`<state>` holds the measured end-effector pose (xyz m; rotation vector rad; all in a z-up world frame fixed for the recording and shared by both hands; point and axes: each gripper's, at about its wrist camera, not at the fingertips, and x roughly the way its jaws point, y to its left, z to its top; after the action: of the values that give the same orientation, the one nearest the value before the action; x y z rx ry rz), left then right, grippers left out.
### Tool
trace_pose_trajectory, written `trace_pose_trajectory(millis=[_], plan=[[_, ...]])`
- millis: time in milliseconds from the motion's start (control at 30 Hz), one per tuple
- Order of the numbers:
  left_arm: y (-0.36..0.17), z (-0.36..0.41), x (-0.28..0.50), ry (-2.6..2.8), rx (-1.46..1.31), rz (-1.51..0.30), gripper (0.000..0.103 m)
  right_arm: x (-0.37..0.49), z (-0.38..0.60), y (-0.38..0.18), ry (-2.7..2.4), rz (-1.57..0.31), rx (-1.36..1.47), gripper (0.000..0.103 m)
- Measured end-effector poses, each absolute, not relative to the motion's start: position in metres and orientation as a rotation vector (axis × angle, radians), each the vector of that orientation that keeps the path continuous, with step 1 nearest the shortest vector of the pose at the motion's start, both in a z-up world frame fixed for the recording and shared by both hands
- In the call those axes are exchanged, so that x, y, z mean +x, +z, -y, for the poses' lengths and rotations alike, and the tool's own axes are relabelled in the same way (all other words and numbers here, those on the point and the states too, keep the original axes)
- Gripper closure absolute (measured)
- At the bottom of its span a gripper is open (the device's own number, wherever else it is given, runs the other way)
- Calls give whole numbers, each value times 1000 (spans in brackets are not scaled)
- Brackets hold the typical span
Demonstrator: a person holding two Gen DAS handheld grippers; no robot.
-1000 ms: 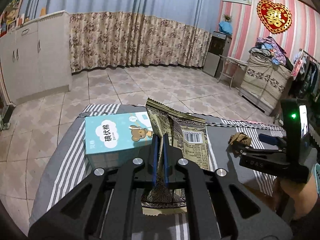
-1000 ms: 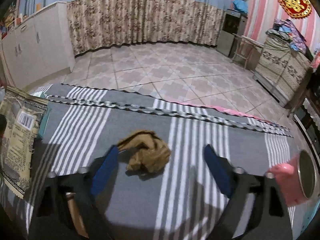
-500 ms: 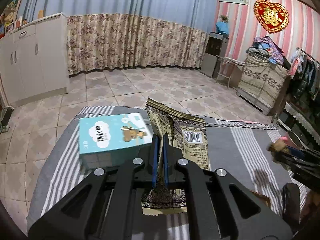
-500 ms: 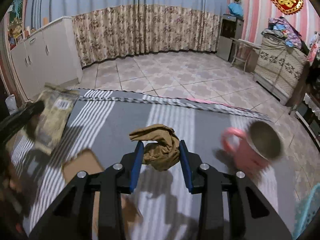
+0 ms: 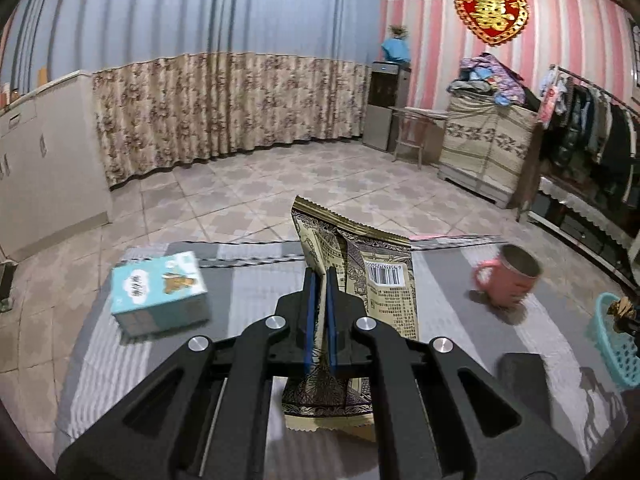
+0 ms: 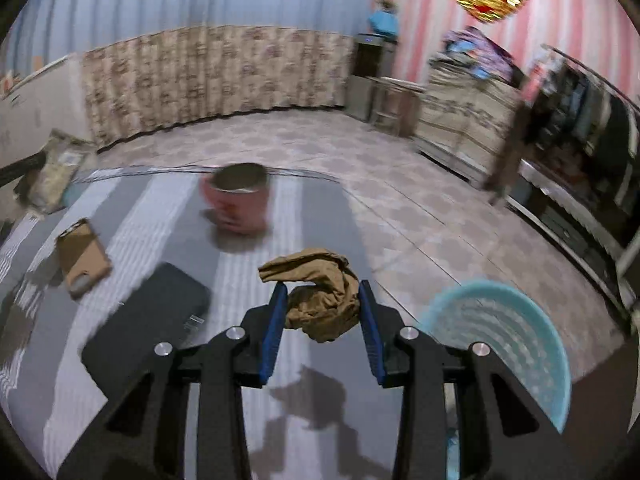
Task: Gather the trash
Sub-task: 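Carry the packet and brown cloth over the basket and open both tools to drop them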
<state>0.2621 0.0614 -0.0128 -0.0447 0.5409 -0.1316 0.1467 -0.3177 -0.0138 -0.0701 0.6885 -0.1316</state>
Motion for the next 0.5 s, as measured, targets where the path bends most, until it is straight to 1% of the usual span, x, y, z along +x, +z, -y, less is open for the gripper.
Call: trace_pose_trajectory(millis=[233,400,500], plan=[[3,9,234,-197,-32,-524,99,111,419,-12,-318,-627,18,67],[12,66,220,-250,-16,-516,99,107,464,-11,-362,-614,62,67],[11,103,212,-293,-9,-517,99,104,475,-12,-382,-613,49,67]])
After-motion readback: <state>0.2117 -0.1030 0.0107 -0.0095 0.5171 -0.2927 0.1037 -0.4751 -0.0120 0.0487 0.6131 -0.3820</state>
